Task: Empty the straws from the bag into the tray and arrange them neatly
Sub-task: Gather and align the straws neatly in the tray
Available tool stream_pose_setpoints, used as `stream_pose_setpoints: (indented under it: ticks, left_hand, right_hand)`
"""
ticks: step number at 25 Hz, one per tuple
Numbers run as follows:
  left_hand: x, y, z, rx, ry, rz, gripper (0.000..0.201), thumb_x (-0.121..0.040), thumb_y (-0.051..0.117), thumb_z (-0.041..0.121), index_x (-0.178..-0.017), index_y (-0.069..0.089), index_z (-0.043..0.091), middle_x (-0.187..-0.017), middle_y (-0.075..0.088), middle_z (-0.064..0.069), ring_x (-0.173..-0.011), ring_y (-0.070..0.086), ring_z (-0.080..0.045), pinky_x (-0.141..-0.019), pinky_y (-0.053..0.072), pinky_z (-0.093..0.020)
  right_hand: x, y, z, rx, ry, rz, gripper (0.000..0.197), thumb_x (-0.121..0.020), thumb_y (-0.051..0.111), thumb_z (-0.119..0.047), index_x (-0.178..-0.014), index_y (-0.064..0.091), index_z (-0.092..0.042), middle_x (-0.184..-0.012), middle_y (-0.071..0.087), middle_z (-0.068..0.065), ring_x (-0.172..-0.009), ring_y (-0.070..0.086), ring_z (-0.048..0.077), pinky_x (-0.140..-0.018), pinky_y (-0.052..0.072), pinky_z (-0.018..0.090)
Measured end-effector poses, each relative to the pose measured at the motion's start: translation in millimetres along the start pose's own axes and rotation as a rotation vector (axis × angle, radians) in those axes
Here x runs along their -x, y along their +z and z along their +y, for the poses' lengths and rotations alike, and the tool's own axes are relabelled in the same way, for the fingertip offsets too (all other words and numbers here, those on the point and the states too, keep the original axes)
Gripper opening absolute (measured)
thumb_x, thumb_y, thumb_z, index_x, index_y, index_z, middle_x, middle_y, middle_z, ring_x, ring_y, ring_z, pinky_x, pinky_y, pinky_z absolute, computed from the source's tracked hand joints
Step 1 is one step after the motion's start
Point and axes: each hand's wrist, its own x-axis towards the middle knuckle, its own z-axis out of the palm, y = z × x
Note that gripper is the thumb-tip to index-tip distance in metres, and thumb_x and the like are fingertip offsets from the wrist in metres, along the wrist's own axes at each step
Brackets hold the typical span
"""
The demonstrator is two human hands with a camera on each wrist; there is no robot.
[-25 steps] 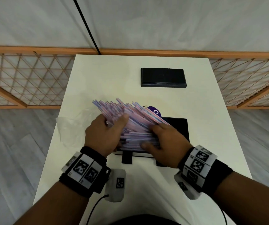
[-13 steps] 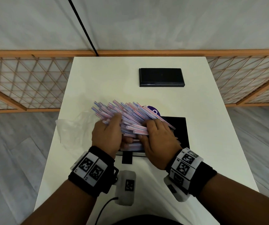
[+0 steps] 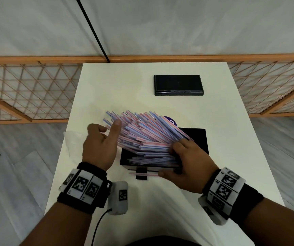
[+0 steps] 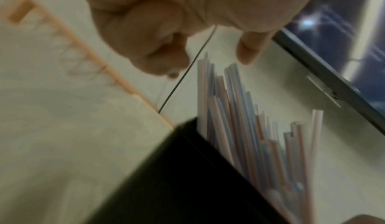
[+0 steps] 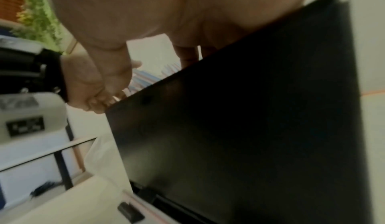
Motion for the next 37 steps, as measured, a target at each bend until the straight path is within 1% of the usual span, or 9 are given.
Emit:
stream_pose_setpoints:
  ticks: [6,12,15,20,24,27,29,33,37]
  left_hand:
    - [7.2,17.1,2.4,-0.048,0.005,-0.062,0.06,-0.087,0.052,0.072,-0.082,0.063,0.013,-0.077,0.066,-0.003,-0.076,0.06,-0.026,-0.076,0.043,-0.036]
    - [12.0,22.5,15.9,-0.139,0.03,-0.114,0.077,-0.096,0.044,0.065,-0.072,0.07,-0.004,-0.051,0.064,-0.011,-0.045,0.064,-0.011,-0.057,0.055,-0.023]
    - [13.5,31.2,12.9,0.004,-0.032,-0.137,0.076,-0.092,0.045,0.069,-0.066,0.067,0.001,-0.052,0.067,-0.014,-0.049,0.069,-0.03,-0.06,0.062,-0.047]
    - [24.5,36.2,20.4,0.218,-0.172,-0.166,0.065,-0.096,0.05,0.059,-0.075,0.071,0.001,-0.059,0.069,-0.021,-0.044,0.066,-0.034,-0.055,0.061,-0.056]
    - [23.1,12.0,13.1,-0.187,0.213,-0.139,0.079,-0.092,0.034,0.075,-0.063,0.066,0.009,-0.049,0.064,-0.007,-0.051,0.067,-0.029,-0.062,0.057,-0.039]
    - [15.8,-14.4,16.5,-0.367,0.403,0.091,0.064,-0.092,0.043,0.07,-0.064,0.051,0.012,-0.051,0.05,0.003,-0.052,0.051,-0.014,-0.058,0.029,-0.032]
    - [4.8,-20.2,15.5,-0.225,0.282,0.172,0.057,-0.084,0.058,0.068,-0.085,0.049,0.012,-0.063,0.05,0.002,-0.058,0.051,-0.013,-0.056,0.03,-0.028]
    - [-6.2,-1.5,10.1,0.073,-0.143,-0.11,0.061,-0.087,0.057,0.068,-0.097,0.059,0.008,-0.071,0.063,-0.012,-0.045,0.057,-0.027,-0.042,0.038,-0.027]
    - [-2.0,12.9,11.8,0.078,-0.048,-0.112,0.06,-0.092,0.058,0.054,-0.077,0.067,-0.004,-0.054,0.066,-0.017,-0.042,0.062,-0.031,-0.049,0.048,-0.037]
  right_hand:
    - [-6.0,7.4,-6.4,0.007,0.061,0.071,0.066,-0.079,0.037,-0.077,-0.118,0.049,-0.024,-0.113,0.05,-0.002,-0.108,0.048,0.025,-0.092,0.046,0.045]
    - [-22.1,16.1,-21.7,0.1,0.12,-0.062,0.068,-0.086,0.025,-0.075,-0.133,0.036,-0.028,-0.132,0.045,0.0,-0.122,0.043,0.028,-0.103,0.039,0.048]
    - [-27.5,17.6,-28.9,0.109,0.124,-0.041,0.065,-0.085,0.018,-0.072,-0.126,0.039,-0.025,-0.126,0.047,0.003,-0.117,0.047,0.029,-0.099,0.041,0.047]
    - [-27.4,15.6,-36.3,0.045,0.049,0.061,0.062,-0.088,0.019,-0.064,-0.128,0.044,-0.023,-0.123,0.049,0.004,-0.112,0.047,0.029,-0.095,0.042,0.046]
    - [-24.3,11.5,-25.1,0.029,0.033,0.046,0.06,-0.085,0.03,-0.065,-0.12,0.048,-0.02,-0.118,0.051,0.004,-0.11,0.048,0.028,-0.095,0.044,0.044]
    - [-16.4,2.0,-10.9,-0.039,0.02,0.148,0.051,-0.083,0.044,-0.064,-0.1,0.055,-0.017,-0.1,0.054,0.004,-0.094,0.052,0.028,-0.083,0.048,0.04]
    - [-10.8,-3.5,-2.8,-0.035,0.069,0.131,0.055,-0.078,0.047,-0.069,-0.098,0.055,-0.018,-0.098,0.053,0.0,-0.093,0.054,0.025,-0.079,0.049,0.036]
    - [-16.1,-1.3,-0.4,0.013,0.215,0.003,0.088,-0.071,0.05,-0.081,-0.127,0.046,-0.013,-0.121,0.051,0.006,-0.113,0.051,0.027,-0.097,0.047,0.039]
    - [-22.0,4.1,-14.9,0.059,0.152,-0.005,0.078,-0.074,0.031,-0.082,-0.124,0.045,-0.024,-0.122,0.051,0.001,-0.114,0.049,0.029,-0.097,0.046,0.044]
